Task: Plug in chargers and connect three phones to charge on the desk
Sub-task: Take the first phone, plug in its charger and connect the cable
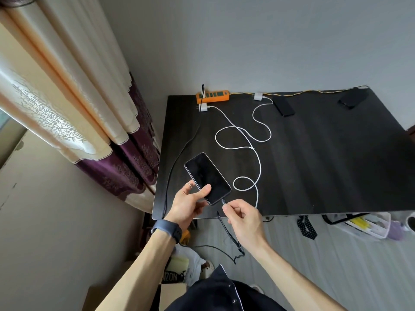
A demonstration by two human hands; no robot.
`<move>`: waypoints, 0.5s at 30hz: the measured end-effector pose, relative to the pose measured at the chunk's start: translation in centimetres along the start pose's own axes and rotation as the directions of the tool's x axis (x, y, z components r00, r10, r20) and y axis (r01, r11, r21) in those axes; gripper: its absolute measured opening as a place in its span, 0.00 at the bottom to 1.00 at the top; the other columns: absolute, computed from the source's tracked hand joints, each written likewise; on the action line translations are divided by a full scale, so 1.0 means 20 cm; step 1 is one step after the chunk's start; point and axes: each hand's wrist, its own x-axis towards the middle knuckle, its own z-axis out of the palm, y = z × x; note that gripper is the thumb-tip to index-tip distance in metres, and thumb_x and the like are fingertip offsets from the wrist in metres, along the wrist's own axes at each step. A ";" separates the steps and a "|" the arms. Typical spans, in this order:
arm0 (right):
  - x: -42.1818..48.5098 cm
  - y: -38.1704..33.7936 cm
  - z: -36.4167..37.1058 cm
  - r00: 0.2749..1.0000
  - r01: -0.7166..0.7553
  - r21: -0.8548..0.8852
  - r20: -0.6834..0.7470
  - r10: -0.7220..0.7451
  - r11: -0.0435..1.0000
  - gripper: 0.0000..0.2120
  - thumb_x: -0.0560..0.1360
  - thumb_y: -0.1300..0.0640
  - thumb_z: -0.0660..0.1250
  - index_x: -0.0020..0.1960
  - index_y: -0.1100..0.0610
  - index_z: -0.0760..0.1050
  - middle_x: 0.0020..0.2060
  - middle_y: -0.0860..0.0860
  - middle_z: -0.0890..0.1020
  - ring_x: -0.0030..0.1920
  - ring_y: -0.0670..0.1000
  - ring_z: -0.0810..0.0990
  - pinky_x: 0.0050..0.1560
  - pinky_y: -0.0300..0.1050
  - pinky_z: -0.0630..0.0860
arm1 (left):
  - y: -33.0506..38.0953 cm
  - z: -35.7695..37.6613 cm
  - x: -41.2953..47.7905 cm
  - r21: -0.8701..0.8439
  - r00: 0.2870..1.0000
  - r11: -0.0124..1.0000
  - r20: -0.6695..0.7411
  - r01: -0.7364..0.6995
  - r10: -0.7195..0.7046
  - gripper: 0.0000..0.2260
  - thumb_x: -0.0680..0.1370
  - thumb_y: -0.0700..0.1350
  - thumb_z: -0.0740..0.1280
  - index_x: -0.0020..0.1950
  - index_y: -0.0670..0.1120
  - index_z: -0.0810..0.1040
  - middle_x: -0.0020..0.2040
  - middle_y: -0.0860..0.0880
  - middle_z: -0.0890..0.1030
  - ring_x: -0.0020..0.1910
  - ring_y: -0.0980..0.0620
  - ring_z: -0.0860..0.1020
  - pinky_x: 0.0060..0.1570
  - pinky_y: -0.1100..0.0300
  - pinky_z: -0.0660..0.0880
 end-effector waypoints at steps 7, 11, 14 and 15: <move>0.01 0.00 -0.02 0.999 -0.017 -0.008 0.038 0.017 1.000 0.08 0.76 0.54 0.71 0.38 0.51 0.80 0.28 0.45 0.81 0.33 0.44 0.78 0.40 0.44 0.76 | 0.04 -0.01 0.00 0.180 1.000 0.983 0.009 -0.025 0.024 0.17 0.73 0.49 0.76 0.60 0.52 0.79 0.45 0.46 0.86 0.35 0.50 0.79 0.28 0.65 0.66; 0.07 0.02 -0.03 0.941 -0.149 -0.118 0.289 0.178 0.982 0.17 0.75 0.42 0.69 0.40 0.55 0.81 0.35 0.51 0.86 0.36 0.45 0.82 0.43 0.46 0.76 | 0.07 -0.09 -0.01 0.266 0.997 0.964 0.073 -0.008 -0.012 0.16 0.74 0.44 0.75 0.61 0.50 0.80 0.39 0.49 0.84 0.29 0.56 0.78 0.31 0.63 0.67; 0.09 0.04 0.00 0.896 -0.245 -0.085 0.361 0.259 0.966 0.13 0.77 0.42 0.68 0.49 0.52 0.79 0.43 0.50 0.87 0.44 0.48 0.85 0.43 0.44 0.80 | 0.06 -0.20 0.00 0.317 0.984 0.943 0.111 0.098 -0.140 0.17 0.74 0.42 0.75 0.62 0.49 0.80 0.42 0.47 0.84 0.28 0.54 0.78 0.31 0.63 0.70; 0.10 0.03 0.02 0.891 -0.248 -0.083 0.371 0.260 0.965 0.12 0.77 0.44 0.68 0.52 0.52 0.79 0.44 0.50 0.87 0.43 0.47 0.85 0.41 0.43 0.80 | 0.05 -0.25 0.01 0.363 0.975 0.923 0.130 0.124 -0.182 0.17 0.73 0.43 0.76 0.62 0.50 0.80 0.42 0.46 0.83 0.28 0.54 0.77 0.31 0.62 0.67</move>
